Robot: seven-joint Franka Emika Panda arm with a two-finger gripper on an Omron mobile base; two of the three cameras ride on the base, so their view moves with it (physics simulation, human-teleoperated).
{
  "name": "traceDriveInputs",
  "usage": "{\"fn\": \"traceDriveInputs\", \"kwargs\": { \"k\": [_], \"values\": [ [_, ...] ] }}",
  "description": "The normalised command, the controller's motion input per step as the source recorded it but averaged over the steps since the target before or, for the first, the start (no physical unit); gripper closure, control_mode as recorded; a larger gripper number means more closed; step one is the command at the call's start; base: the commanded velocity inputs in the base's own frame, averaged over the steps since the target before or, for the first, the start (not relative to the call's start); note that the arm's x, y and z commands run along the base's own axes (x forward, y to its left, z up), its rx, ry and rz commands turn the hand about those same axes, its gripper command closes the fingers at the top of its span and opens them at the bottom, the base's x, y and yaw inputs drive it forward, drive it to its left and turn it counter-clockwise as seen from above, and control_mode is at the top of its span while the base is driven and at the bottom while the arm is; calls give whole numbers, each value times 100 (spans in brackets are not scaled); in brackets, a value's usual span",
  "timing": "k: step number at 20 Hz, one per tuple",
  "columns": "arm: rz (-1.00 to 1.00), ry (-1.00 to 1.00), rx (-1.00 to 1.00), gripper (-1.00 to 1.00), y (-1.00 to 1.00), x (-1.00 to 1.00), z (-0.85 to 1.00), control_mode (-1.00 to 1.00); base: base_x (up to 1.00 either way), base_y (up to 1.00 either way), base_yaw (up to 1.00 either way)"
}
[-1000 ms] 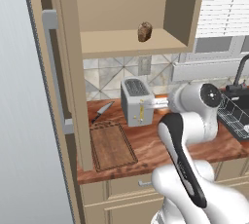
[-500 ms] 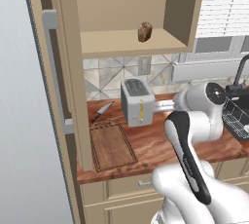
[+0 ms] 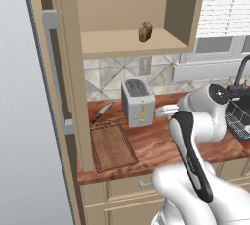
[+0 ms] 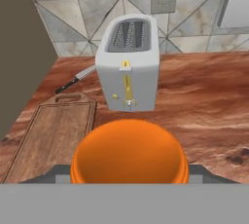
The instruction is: Pick the bread, place it on the cutting board, pick the jam, place it on the counter, and close the cabinet.
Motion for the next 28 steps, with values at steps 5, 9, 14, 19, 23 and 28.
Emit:
{"fn": "traceDriveInputs", "kwargs": {
  "k": [5,9,14,19,23,28],
  "values": [
    [1,-3,0,100,-22,0,-42,-100,0,0,0],
    [2,-3,0,100,-13,0,-48,-100,0,0,0],
    [1,-2,0,100,-3,0,-48,-100,0,0,0],
    [0,0,0,100,0,0,-42,-100,0,0,0],
    [0,-1,0,100,-1,0,-45,-100,0,0,0],
    [0,-1,0,100,-5,0,-45,-100,0,0,0]
  ]
}}
